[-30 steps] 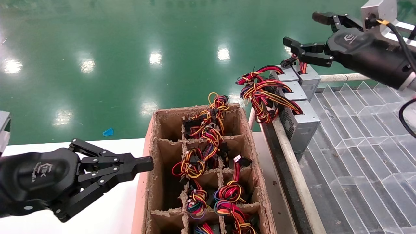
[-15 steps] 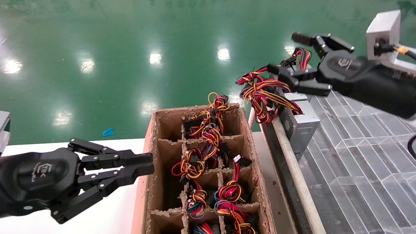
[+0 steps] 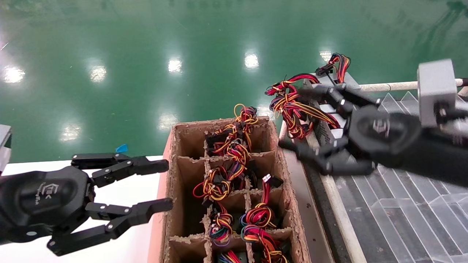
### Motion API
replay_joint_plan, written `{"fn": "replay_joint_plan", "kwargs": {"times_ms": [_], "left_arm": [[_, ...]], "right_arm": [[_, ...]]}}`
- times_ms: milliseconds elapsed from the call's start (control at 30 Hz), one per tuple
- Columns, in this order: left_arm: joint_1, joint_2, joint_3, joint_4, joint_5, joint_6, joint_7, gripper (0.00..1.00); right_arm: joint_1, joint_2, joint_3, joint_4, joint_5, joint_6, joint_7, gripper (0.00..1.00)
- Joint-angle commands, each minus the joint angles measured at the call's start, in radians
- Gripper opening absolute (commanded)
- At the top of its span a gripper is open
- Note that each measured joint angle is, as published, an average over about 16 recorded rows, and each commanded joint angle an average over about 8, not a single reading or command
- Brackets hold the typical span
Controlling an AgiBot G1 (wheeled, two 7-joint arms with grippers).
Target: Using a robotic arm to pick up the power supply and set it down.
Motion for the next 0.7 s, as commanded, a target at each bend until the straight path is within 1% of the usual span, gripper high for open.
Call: {"fn": "replay_joint_plan", "kwargs": {"times_ms": [33,233,400,533,700], "left_arm": [[0.000,0.000,0.000,0.000,0.000,0.000,0.000,1.00],[0.000,0.000,0.000,0.000,0.000,0.000,0.000,1.00],[0.000,0.000,0.000,0.000,0.000,0.000,0.000,1.00],[0.000,0.000,0.000,0.000,0.000,0.000,0.000,1.00],[0.000,0.000,0.000,0.000,0.000,0.000,0.000,1.00]], "right_arm": [[-0.026,0.013,0.003,0.042,0.012,-0.017,0.025,1.00],[-0.101,0.052,0.013,0.165,0.047,-0.068,0.098,1.00],[-0.148,0.075,0.018,0.242,0.069,-0.100,0.140,1.00],[-0.164,0.083,0.020,0.267,0.078,-0.112,0.151,1.00],[-0.158,0.081,0.020,0.257,0.077,-0.107,0.145,1.00]]}}
